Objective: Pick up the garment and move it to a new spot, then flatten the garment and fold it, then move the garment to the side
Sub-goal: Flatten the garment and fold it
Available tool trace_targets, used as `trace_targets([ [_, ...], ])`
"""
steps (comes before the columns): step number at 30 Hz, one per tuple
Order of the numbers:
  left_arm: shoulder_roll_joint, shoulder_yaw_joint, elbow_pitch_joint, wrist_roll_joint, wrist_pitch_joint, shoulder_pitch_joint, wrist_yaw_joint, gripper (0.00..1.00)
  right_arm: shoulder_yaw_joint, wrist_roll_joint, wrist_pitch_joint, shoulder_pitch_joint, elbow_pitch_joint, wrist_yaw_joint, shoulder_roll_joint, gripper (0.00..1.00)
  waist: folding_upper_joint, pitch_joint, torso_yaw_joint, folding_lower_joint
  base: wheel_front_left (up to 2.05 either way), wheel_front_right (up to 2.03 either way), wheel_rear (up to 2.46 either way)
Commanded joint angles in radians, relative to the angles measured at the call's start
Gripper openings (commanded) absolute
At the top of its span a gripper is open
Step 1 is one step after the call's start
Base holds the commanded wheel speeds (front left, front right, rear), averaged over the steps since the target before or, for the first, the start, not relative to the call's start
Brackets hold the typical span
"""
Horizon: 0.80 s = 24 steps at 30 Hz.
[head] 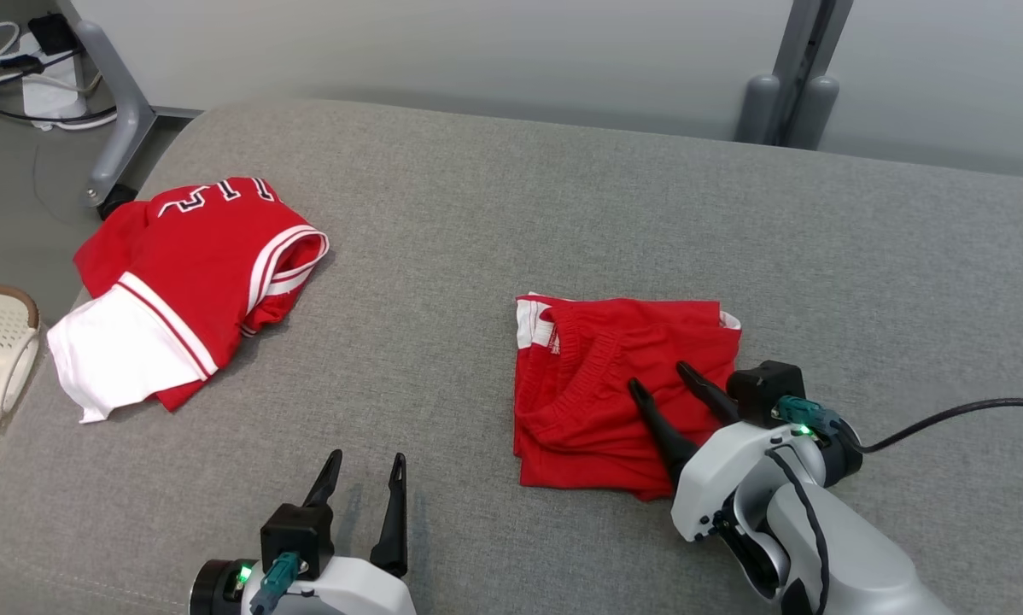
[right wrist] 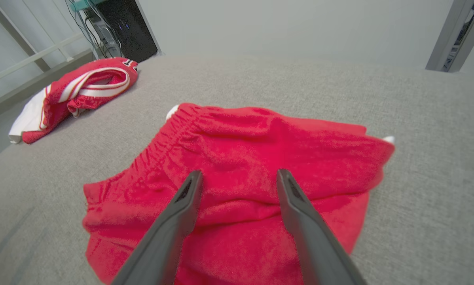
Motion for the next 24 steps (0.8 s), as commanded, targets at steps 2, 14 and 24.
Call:
trace_targets([
  [2,0.004,-0.004,-0.003,-0.01,-0.002,0.004,0.003,1.0,0.003,0.006,0.018,-0.034,0.055,0.0,-0.007,0.2,-0.0001,0.018,0.019,0.0,0.0,0.0,0.0],
  [14,0.004,-0.031,-0.027,-0.037,-0.002,-0.028,0.018,1.0,-0.025,-0.018,-0.008,-0.158,0.136,0.0,-0.008,0.0,-0.0001,0.056,0.072,0.0,0.0,0.0,0.0],
  [24,0.004,-0.091,-0.034,-0.07,-0.002,-0.039,0.028,1.0,-0.031,-0.084,-0.005,-0.197,0.21,0.0,-0.025,0.37,-0.0001,0.083,0.14,0.0,0.0,0.0,0.0],
])
